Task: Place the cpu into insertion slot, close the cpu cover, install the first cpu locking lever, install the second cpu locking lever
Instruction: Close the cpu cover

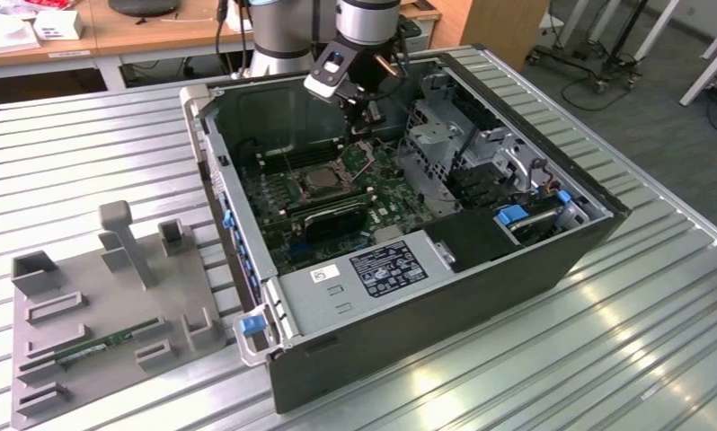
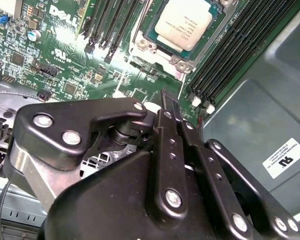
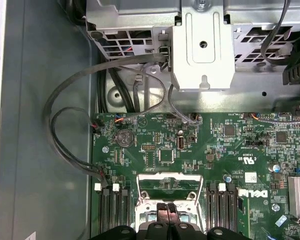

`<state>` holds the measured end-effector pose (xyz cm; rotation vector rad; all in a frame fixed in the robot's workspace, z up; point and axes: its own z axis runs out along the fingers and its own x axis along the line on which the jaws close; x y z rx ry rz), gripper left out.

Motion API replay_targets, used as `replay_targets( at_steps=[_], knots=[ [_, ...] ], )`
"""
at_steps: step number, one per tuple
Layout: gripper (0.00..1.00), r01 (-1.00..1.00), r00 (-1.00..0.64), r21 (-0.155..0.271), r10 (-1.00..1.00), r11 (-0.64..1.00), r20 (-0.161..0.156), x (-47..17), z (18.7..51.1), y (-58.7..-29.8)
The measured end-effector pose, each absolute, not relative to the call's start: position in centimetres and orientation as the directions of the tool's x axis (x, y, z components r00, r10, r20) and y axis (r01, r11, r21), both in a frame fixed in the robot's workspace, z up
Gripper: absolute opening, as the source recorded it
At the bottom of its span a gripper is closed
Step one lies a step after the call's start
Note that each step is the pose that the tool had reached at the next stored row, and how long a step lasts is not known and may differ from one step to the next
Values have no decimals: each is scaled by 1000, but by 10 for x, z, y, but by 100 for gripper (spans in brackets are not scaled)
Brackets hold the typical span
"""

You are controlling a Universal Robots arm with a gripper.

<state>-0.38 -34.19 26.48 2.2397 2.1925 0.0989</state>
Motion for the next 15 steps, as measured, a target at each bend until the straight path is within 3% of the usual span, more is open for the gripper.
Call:
replay_targets(
  at_steps=[15],
  knots=[
    [11, 999, 20, 48, 999, -22, 41, 4, 265, -342]
  ],
)
